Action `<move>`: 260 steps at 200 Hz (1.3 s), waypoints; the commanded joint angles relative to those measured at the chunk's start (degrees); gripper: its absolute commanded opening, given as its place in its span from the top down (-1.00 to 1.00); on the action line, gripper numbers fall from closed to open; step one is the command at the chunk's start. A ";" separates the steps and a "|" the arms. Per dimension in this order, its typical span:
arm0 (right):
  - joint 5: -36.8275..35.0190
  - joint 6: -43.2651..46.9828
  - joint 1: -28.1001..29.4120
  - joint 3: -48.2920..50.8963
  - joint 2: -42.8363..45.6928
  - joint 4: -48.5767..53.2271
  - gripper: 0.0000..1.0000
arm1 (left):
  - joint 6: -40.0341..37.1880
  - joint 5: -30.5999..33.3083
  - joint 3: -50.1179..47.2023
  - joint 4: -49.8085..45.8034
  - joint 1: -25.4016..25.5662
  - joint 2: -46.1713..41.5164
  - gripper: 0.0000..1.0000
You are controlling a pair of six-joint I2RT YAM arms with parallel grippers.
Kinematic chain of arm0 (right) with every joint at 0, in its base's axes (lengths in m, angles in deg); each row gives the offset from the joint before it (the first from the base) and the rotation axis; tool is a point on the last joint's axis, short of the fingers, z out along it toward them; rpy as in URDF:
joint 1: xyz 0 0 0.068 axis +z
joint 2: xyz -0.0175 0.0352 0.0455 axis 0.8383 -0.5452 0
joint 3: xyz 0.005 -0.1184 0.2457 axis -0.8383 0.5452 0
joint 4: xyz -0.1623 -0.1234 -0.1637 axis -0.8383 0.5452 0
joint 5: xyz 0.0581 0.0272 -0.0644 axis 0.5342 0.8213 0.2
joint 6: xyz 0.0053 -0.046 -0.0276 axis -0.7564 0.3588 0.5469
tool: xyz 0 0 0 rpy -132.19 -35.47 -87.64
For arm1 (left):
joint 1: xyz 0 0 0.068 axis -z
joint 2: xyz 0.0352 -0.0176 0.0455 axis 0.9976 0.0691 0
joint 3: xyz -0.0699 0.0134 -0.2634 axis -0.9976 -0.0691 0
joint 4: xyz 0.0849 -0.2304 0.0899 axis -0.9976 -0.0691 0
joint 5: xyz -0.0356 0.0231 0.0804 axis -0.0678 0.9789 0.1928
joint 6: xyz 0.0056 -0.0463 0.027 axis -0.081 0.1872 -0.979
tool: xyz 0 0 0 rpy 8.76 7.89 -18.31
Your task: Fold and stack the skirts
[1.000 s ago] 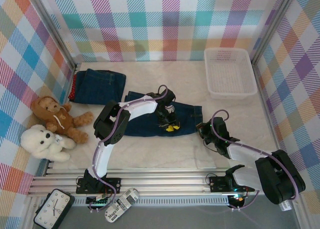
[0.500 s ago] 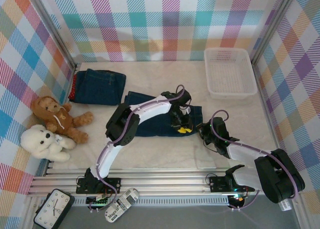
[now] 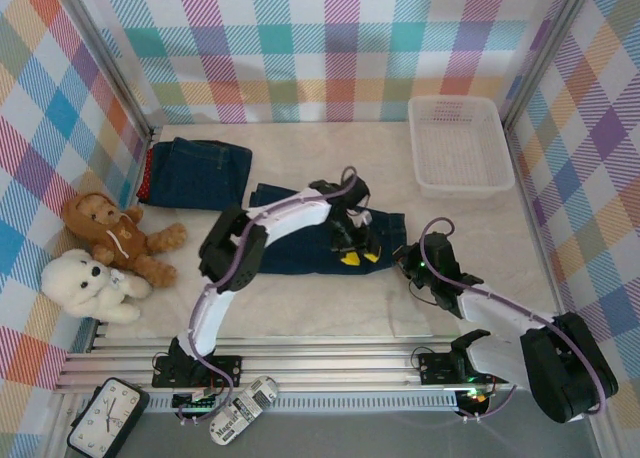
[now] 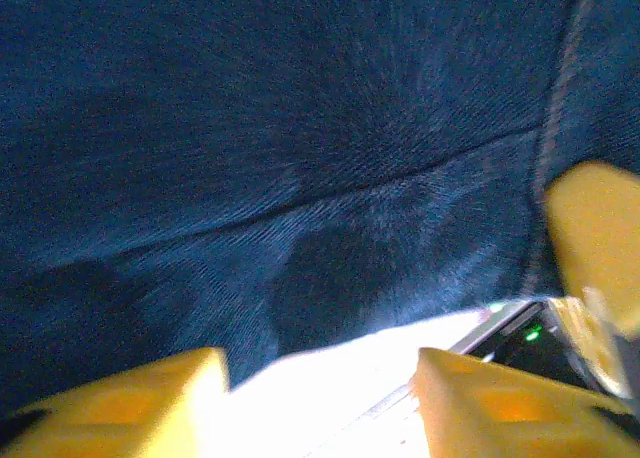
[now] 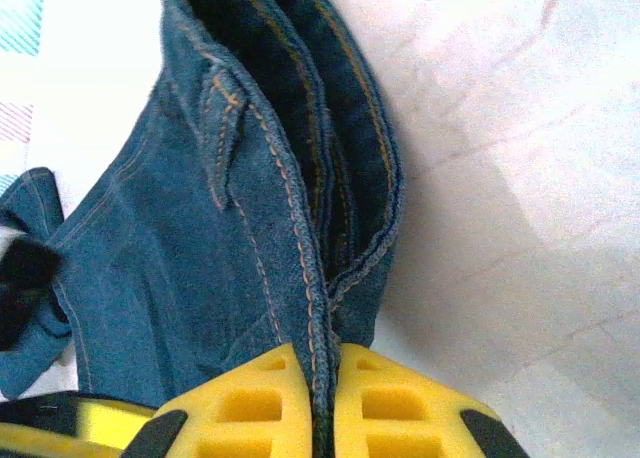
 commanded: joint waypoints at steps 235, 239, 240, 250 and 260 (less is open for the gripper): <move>24.43 51.98 23.34 -60.57 -41.10 13.22 1.00 | -1.20 19.51 -30.87 5.24 -35.96 -11.22 0.70; 24.56 51.98 23.49 -61.01 -41.79 13.28 1.00 | -1.16 19.47 -30.91 5.22 -36.01 -11.25 0.70; 24.64 51.93 23.56 -61.11 -41.87 13.32 1.00 | -1.12 19.53 -30.94 5.23 -36.01 -11.25 0.70; 25.24 51.76 23.87 -62.02 -43.38 13.28 1.00 | -1.14 19.42 -31.06 5.24 -35.95 -11.46 0.70; 25.90 51.52 24.08 -62.88 -44.43 13.20 1.00 | -1.08 19.56 -31.06 5.08 -36.01 -11.66 0.70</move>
